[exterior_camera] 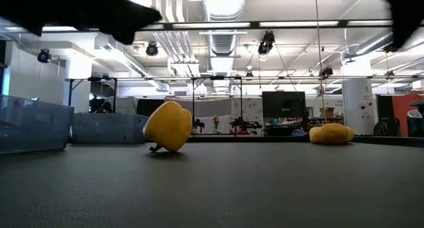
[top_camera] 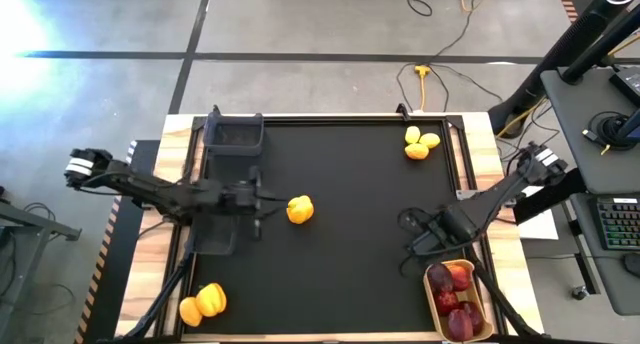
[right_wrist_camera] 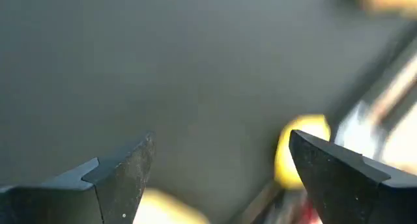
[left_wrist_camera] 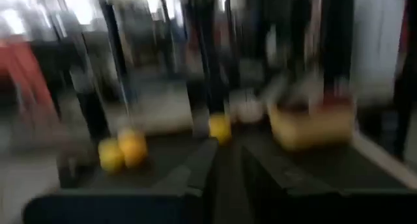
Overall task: Sort produce into baskets
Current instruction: Put the bell pepper into the bottom black bin
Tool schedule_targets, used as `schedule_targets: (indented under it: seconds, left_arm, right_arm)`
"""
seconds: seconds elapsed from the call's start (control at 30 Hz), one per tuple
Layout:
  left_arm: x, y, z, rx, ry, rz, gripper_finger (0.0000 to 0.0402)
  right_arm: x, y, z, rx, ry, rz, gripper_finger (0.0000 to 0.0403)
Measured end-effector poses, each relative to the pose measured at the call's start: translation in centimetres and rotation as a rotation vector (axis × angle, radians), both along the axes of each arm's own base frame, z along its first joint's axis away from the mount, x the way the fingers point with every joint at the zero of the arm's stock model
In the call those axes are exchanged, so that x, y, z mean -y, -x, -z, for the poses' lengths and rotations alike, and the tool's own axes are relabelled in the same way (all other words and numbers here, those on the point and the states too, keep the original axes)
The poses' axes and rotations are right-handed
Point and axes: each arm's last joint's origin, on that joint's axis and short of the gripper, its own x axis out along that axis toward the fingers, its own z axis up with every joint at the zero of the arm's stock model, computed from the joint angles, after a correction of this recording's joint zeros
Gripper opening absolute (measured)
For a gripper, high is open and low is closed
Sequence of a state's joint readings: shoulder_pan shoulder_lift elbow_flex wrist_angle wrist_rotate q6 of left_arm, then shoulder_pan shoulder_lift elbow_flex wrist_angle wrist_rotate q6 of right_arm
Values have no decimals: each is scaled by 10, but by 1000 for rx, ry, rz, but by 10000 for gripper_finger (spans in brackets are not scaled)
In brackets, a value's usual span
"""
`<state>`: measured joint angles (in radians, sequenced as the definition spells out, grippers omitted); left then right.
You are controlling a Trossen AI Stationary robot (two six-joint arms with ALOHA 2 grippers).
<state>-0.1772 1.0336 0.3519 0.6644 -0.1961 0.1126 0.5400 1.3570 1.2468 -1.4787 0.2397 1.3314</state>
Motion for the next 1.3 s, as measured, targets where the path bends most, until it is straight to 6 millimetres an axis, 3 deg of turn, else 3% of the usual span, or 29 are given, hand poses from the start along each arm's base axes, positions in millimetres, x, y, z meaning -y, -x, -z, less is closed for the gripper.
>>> schedule_targets:
  seconds: [0.13, 0.37, 0.47, 0.6, 0.73, 0.87, 1.1, 1.3]
  left_arm:
    - [3, -21, -8, -303, 51, -28, 101]
    - [2, -46, -28, -618, 88, -295, 126]
    - [5, -52, -26, -732, 93, -314, 126]
    - [4, -56, -8, -827, 131, -368, 132]
    - [3, -57, 7, -838, 202, -474, 162]
    - [3, -65, 22, -796, 269, -564, 217]
    - [9, -85, 38, -786, 274, -543, 325]
    - [12, -97, 42, -837, 221, -483, 376]
  right_arm:
    - [9, -17, 1, 164, 231, -204, 345]
    - [16, -62, 17, 358, 442, -493, 345]
    - [18, -78, 28, 460, 450, -600, 345]
    - [18, -93, 36, 635, 513, -739, 345]
    - [17, -94, 32, 694, 453, -787, 345]
    - [13, -91, 33, 658, 431, -801, 345]
    - [10, -85, 40, 619, 376, -808, 343]
    - [10, -85, 40, 621, 375, -803, 343]
